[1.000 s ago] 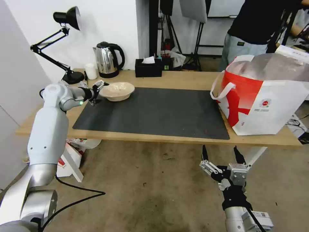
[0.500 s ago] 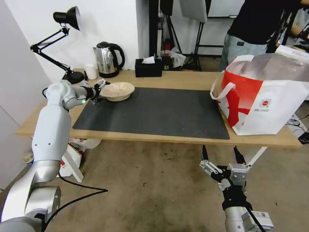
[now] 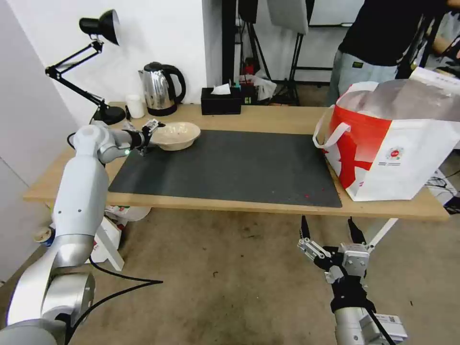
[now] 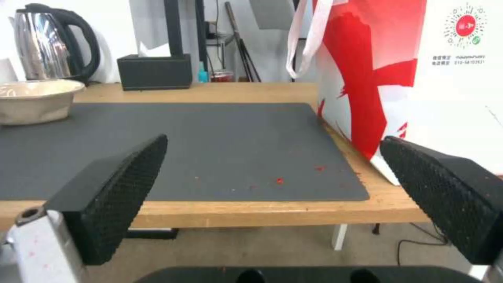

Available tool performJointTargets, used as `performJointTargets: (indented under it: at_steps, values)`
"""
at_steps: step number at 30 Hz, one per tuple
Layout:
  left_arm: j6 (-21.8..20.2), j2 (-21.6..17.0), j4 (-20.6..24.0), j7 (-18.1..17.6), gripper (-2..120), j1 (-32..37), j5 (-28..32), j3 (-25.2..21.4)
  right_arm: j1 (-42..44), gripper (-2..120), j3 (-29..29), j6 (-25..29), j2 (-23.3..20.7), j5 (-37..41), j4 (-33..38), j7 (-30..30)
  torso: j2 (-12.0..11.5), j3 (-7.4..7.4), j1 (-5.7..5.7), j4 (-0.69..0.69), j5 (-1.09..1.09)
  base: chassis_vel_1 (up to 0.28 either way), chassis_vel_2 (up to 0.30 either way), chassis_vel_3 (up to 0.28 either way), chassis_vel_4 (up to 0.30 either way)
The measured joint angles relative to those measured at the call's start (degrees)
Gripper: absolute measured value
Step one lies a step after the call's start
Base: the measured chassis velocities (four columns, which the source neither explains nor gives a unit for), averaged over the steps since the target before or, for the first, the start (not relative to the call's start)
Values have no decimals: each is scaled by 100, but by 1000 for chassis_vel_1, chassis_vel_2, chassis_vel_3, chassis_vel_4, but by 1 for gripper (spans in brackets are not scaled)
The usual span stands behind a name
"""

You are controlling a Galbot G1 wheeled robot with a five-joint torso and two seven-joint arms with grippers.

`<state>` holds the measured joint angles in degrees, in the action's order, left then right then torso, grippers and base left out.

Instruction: Pick up the trash from the table and place it into the takeout bag.

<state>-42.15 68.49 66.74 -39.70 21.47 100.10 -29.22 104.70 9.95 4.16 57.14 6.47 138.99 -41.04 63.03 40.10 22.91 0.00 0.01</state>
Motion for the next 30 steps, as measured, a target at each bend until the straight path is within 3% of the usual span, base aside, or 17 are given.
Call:
performJointTargets:
  at_steps: [12, 20, 30]
  values:
    - [-1, 41, 3, 173, 100, 77, -118, -183, 0, 100, 0, 0, 0, 0, 0, 0, 0, 0, 0, 1, -1, 0, 0, 0, 0]
    - [1, 138, 40, 556, 100, 252, -444, -268, 0, 100, 0, 0, 0, 0, 0, 0, 0, 0, 0, 0, -1, 0, 0, 0, 0]
    - [24, 166, 236, 590, 100, 467, -470, -397, 0, 100, 0, 0, 0, 0, 0, 0, 0, 0, 0, 1, 0, 0, 0, 0, 0]
